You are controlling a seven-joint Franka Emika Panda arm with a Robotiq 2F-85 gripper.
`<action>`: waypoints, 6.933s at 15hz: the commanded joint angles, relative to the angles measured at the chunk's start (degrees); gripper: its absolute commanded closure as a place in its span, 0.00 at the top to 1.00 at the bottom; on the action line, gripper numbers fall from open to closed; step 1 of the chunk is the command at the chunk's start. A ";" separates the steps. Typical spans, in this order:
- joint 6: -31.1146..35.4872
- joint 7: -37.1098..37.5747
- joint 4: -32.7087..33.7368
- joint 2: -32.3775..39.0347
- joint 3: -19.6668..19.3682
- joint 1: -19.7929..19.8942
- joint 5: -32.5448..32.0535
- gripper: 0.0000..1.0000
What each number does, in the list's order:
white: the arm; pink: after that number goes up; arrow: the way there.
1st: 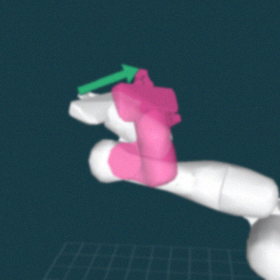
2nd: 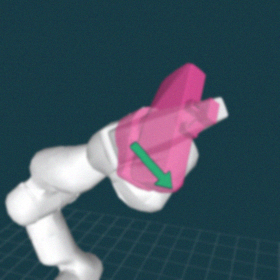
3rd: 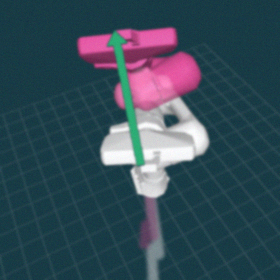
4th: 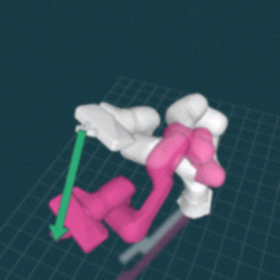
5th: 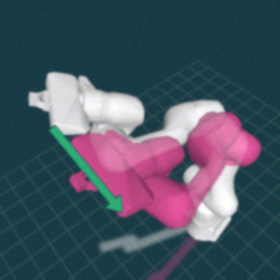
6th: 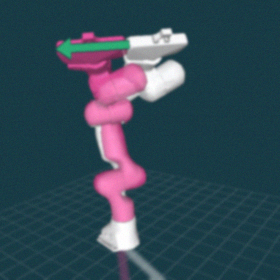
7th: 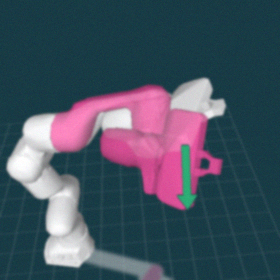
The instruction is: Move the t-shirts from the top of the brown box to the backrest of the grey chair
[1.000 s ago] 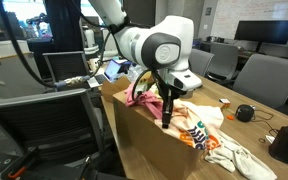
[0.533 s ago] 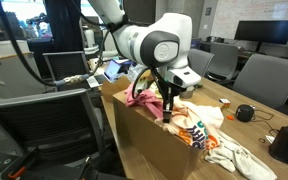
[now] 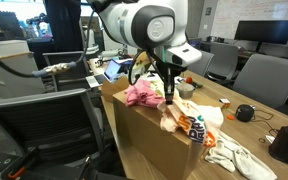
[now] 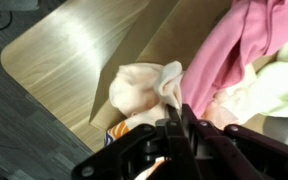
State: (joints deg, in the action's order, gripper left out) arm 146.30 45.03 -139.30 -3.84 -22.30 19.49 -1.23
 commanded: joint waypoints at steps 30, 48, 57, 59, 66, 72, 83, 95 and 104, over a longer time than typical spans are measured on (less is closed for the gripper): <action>-13.71 -18.70 -6.64 -52.34 28.58 -15.24 7.12 0.02; -17.62 -21.18 4.40 -54.02 34.15 -17.27 5.88 0.02; -22.18 -19.97 14.75 -44.08 41.51 -17.48 4.92 0.02; -23.03 -19.66 16.82 -41.47 43.31 -17.65 4.44 0.02; -25.15 -19.05 22.54 -34.31 47.29 -18.88 3.02 0.02; -24.90 -19.69 22.33 -31.39 47.05 -20.88 2.85 0.02; -25.30 -19.43 22.50 -22.56 48.15 -24.72 -0.05 0.02; -21.03 -26.26 7.70 -25.93 38.32 -28.80 4.58 0.02; -15.15 -27.29 -10.95 -43.44 31.20 -27.58 8.75 0.02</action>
State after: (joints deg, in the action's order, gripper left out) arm 128.25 18.81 -143.87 -37.54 10.49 -8.23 5.32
